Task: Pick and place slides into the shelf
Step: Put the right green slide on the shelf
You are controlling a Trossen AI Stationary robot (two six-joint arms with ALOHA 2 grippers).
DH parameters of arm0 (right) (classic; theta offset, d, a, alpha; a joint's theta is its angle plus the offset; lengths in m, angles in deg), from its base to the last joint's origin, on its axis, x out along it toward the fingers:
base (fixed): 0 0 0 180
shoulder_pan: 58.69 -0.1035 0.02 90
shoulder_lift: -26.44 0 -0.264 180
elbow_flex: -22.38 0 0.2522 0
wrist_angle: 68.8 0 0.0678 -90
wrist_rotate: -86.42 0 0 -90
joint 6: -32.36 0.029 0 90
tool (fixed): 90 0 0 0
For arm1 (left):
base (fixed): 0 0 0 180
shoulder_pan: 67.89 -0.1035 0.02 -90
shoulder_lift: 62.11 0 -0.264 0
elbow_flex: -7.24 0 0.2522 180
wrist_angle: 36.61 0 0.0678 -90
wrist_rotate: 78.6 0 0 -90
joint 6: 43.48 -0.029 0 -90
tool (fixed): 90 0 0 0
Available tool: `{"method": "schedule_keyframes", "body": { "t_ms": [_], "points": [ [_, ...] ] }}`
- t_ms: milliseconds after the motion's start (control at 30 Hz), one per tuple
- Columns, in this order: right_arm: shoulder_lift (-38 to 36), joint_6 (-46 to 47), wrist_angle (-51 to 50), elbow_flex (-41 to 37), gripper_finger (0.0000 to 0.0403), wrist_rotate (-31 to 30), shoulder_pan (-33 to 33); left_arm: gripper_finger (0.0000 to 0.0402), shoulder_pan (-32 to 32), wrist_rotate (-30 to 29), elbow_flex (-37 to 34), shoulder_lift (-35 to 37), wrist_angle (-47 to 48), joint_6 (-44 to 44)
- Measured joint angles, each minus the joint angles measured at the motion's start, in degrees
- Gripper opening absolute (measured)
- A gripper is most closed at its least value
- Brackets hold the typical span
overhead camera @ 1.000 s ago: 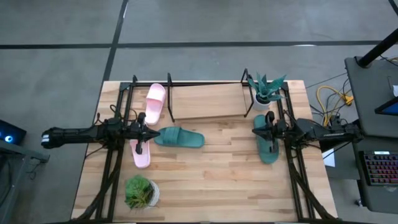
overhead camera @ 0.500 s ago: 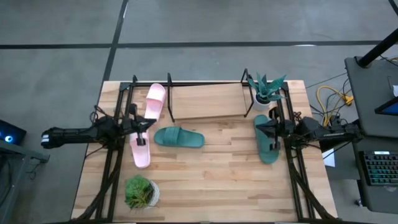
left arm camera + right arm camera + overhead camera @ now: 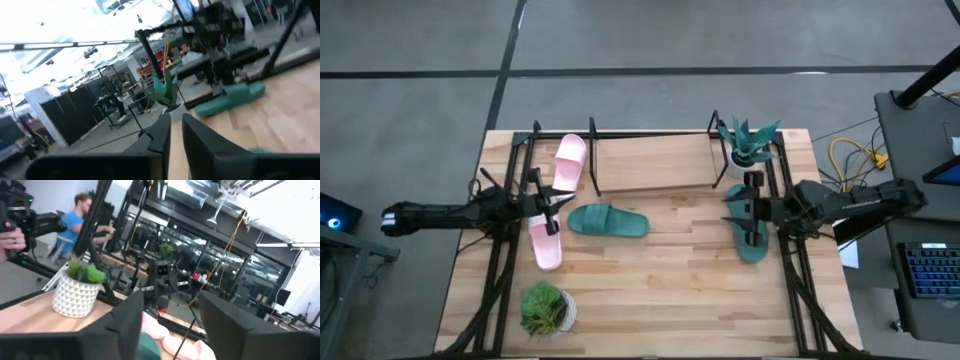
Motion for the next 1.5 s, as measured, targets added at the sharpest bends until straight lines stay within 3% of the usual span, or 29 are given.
{"method": "schedule_keyframes", "body": {
  "t_ms": [167,333,567,700,933,1133,1300,1500],
  "points": [
    [9.18,9.13,-13.90,13.13,0.0213,-9.78,-0.99,0.0071,0.00,0.28,0.00,-2.07,-1.46,-0.95],
    [17.20,14.08,-28.01,24.75,0.0214,-12.23,-7.27,0.0087,0.00,5.21,0.03,-3.43,-1.03,-0.84],
    [28.40,20.02,-49.78,37.41,0.0214,-45.39,-23.47,0.0091,0.00,6.30,0.04,-4.13,-3.03,-0.79],
    [34.74,34.90,-66.84,43.15,0.0214,-53.62,-31.85,0.0091,0.00,6.29,0.04,-4.19,-3.10,-0.78],
    [45.98,65.87,-92.71,46.57,0.0214,-52.12,-40.94,0.0091,0.00,6.27,0.02,-4.19,-3.11,-0.77],
    [54.80,86.48,-104.85,45.30,0.0214,-38.61,-44.00,0.0091,0.00,6.26,0.02,-4.32,-3.15,-0.76],
    [61.25,94.40,-105.11,42.24,0.0214,-25.49,-45.01,0.0091,0.00,6.23,0.00,-4.34,-3.18,-0.75],
    [67.59,95.60,-105.41,41.14,0.0214,-23.30,-45.86,0.0091,0.00,6.16,-0.02,-4.42,-3.09,-0.74]
  ]
}}
